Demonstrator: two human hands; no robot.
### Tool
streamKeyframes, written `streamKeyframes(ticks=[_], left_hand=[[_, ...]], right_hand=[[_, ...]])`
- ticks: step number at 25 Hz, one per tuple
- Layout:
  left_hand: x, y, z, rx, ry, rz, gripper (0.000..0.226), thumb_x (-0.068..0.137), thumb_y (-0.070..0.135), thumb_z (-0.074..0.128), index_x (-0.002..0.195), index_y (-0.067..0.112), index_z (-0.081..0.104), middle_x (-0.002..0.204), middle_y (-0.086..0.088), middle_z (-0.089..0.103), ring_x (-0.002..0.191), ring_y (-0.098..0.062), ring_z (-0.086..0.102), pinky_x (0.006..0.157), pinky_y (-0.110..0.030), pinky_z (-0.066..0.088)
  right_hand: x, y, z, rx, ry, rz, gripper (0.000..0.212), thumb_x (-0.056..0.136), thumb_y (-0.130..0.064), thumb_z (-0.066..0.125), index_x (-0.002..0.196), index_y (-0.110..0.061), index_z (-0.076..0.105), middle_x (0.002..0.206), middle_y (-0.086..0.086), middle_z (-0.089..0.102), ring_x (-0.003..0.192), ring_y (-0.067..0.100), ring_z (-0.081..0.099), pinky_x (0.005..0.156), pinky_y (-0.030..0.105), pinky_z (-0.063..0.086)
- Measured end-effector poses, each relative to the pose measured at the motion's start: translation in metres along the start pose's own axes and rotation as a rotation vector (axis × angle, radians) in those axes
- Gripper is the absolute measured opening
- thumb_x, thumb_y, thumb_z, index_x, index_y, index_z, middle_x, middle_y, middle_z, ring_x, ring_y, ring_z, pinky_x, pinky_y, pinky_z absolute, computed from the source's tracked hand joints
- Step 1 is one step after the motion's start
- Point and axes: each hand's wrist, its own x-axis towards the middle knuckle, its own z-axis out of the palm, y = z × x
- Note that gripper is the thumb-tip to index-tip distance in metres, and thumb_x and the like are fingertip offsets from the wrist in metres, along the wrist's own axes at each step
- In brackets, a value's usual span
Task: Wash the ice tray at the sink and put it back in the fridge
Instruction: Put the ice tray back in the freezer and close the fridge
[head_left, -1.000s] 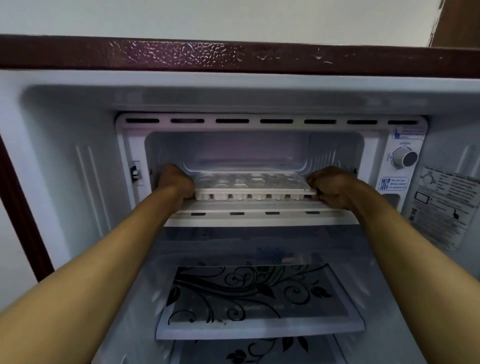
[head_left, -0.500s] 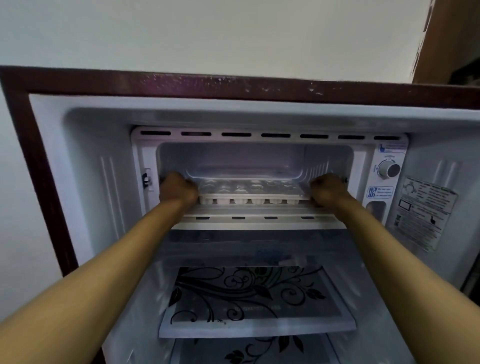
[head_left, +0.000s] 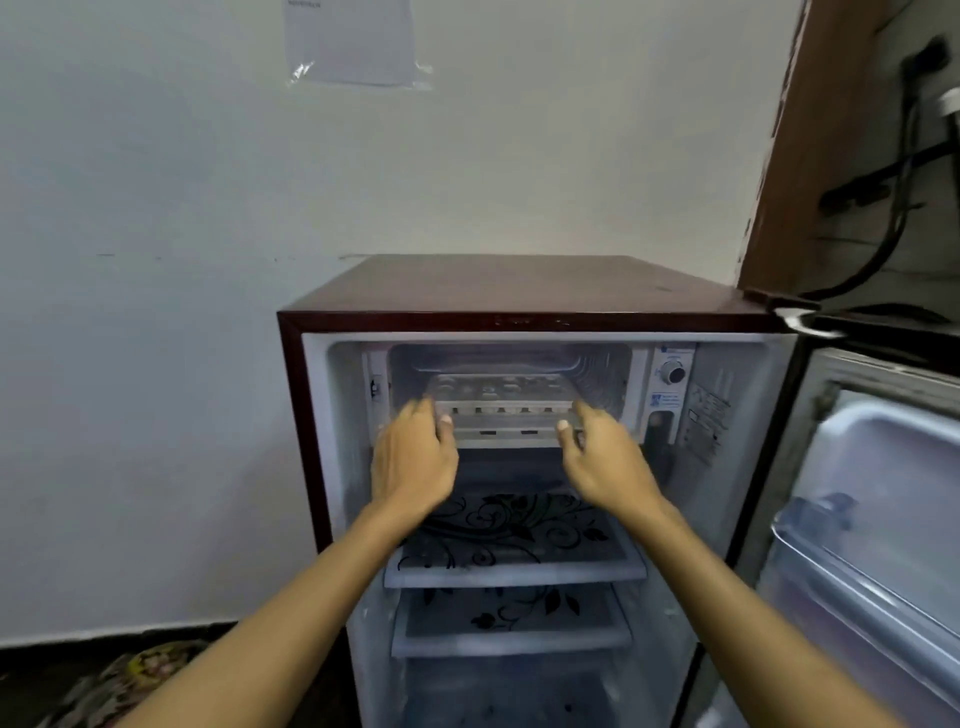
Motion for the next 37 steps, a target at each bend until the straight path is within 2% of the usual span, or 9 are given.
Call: streamKeyframes(ticks=[1, 3, 6, 10, 16, 22, 25, 32, 37], left_hand=[[-0.019, 0.004, -0.008, 0.052, -0.005, 0.022, 0.042, 0.100, 0.026, 0.034, 0.135, 0.006, 0.043, 0.140, -0.014, 0.045, 0.130, -0.029, 0.041, 0.109, -0.041, 0.028], [-0.059, 0.012, -0.027, 0.111, 0.051, 0.102, 0.049, 0.101, 0.031, 0.030, 0.145, 0.011, 0.028, 0.154, -0.009, 0.025, 0.143, -0.024, 0.019, 0.117, -0.037, 0.005], [-0.118, 0.019, -0.054, 0.233, 0.164, 0.256, 0.054, 0.096, 0.036, 0.029, 0.141, 0.009, 0.036, 0.150, -0.014, 0.032, 0.141, -0.027, 0.024, 0.114, -0.044, 0.010], [-0.194, 0.020, -0.078, 0.322, 0.225, 0.359, 0.058, 0.092, 0.037, 0.031, 0.141, 0.006, 0.033, 0.149, -0.015, 0.032, 0.141, -0.023, 0.018, 0.115, -0.044, 0.004], [-0.286, 0.023, -0.100, 0.323, 0.178, 0.394, 0.061, 0.092, 0.039, 0.031, 0.144, 0.008, 0.028, 0.152, -0.013, 0.026, 0.145, -0.018, -0.001, 0.115, -0.042, -0.001], [-0.362, 0.048, -0.106, 0.281, 0.077, 0.441, 0.059, 0.095, 0.041, 0.024, 0.142, 0.007, 0.032, 0.150, -0.013, 0.029, 0.145, -0.018, 0.000, 0.116, -0.041, -0.005], [-0.386, 0.087, -0.102, 0.256, 0.049, 0.499, 0.059, 0.094, 0.040, 0.025, 0.140, 0.006, 0.037, 0.147, -0.015, 0.036, 0.140, -0.023, 0.018, 0.115, -0.040, -0.008], [-0.435, 0.212, -0.066, 0.095, 0.035, 0.673, 0.059, 0.092, 0.040, 0.030, 0.141, 0.008, 0.036, 0.149, -0.014, 0.035, 0.140, -0.026, 0.022, 0.114, -0.044, 0.000], [-0.454, 0.322, -0.037, 0.015, 0.064, 0.781, 0.059, 0.091, 0.040, 0.033, 0.141, 0.009, 0.036, 0.149, -0.014, 0.034, 0.140, -0.027, 0.026, 0.113, -0.047, 0.002]], right_hand=[[-0.021, -0.005, -0.004, -0.075, 0.011, -0.021, 0.048, 0.102, -0.031, 0.034, 0.141, -0.004, 0.036, 0.141, 0.013, 0.046, 0.129, 0.029, 0.044, 0.105, 0.041, 0.035], [-0.064, -0.014, -0.015, -0.179, 0.056, -0.067, 0.053, 0.102, -0.036, 0.027, 0.148, -0.009, 0.026, 0.153, 0.006, 0.032, 0.143, 0.023, 0.024, 0.117, 0.038, 0.011], [-0.128, -0.022, -0.031, -0.281, 0.142, -0.149, 0.066, 0.095, -0.047, 0.014, 0.147, -0.009, 0.029, 0.153, 0.008, 0.031, 0.146, 0.024, 0.014, 0.116, 0.035, -0.007], [-0.215, -0.031, -0.047, -0.409, 0.210, -0.206, 0.060, 0.095, -0.044, 0.031, 0.138, -0.006, 0.044, 0.144, 0.013, 0.045, 0.142, 0.025, 0.021, 0.115, 0.040, 0.000], [-0.318, -0.041, -0.058, -0.446, 0.217, -0.190, 0.060, 0.100, -0.046, 0.015, 0.144, -0.009, 0.032, 0.153, 0.009, 0.030, 0.146, 0.024, 0.006, 0.116, 0.043, 0.004], [-0.399, -0.032, -0.095, -0.484, 0.285, -0.095, 0.058, 0.098, -0.043, 0.027, 0.145, -0.009, 0.030, 0.154, 0.006, 0.027, 0.146, 0.024, 0.005, 0.117, 0.042, -0.001], [-0.430, -0.012, -0.130, -0.517, 0.321, -0.003, 0.059, 0.098, -0.044, 0.024, 0.145, -0.008, 0.031, 0.155, 0.008, 0.027, 0.147, 0.019, -0.008, 0.118, 0.041, -0.005], [-0.480, 0.061, -0.226, -0.577, 0.441, 0.204, 0.065, 0.096, -0.047, 0.025, 0.146, -0.007, 0.028, 0.155, 0.007, 0.019, 0.145, 0.016, -0.013, 0.116, 0.036, -0.013], [-0.493, 0.123, -0.306, -0.517, 0.433, 0.390, 0.074, 0.090, -0.053, 0.013, 0.150, -0.011, 0.008, 0.159, 0.004, 0.000, 0.140, 0.013, -0.023, 0.112, 0.033, -0.022]])
